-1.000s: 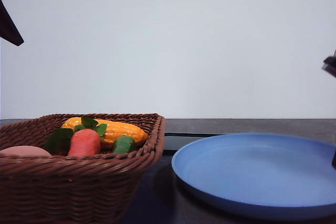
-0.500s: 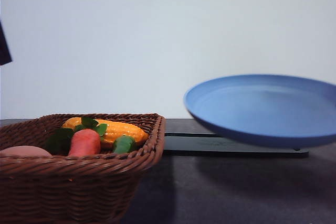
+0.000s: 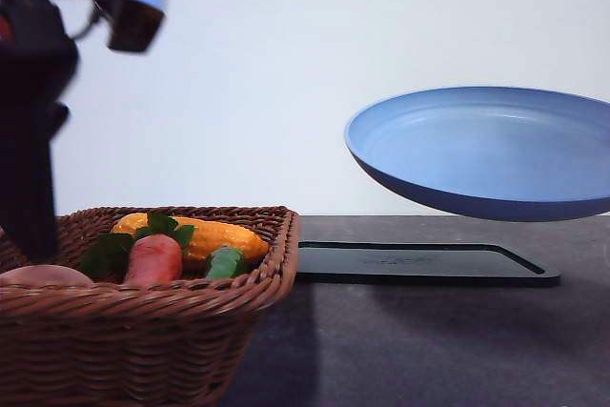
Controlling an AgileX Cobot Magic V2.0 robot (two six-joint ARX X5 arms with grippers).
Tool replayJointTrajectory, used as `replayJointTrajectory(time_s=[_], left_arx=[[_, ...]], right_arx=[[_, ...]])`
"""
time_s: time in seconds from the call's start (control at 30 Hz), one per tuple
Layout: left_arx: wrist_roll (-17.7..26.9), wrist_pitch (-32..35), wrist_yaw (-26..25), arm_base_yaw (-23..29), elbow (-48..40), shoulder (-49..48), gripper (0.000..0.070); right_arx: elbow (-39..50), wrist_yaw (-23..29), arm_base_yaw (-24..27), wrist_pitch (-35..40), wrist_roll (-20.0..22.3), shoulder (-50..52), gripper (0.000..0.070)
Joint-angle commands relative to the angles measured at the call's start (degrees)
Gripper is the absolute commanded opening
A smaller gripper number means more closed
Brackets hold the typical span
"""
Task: Transfer egg from basket to plate and serve
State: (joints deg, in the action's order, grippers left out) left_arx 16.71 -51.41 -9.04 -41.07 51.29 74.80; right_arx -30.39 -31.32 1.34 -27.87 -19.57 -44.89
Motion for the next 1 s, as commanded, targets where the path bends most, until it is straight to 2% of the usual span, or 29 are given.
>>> replayJointTrajectory(time_s=[0.0, 0.53, 0.97], left_arx=[[1.33, 0.93, 0.17, -0.53, 0.83, 2.1, 0.0398], [2.12, 1.7, 2.05, -0.53, 0.83, 10.19, 0.0389], [2.12, 1.7, 2.64, -0.53, 0.88, 10.22, 0.0163]], right_arx=[[-0.9, -0.36, 0.09, 0.58, -0.66, -0.07, 0.0], [-0.9, -0.66, 0.09, 0.8, -0.63, 0.14, 0.0], [-0.9, -0.66, 0.09, 0.84, -0.66, 0.13, 0.0]])
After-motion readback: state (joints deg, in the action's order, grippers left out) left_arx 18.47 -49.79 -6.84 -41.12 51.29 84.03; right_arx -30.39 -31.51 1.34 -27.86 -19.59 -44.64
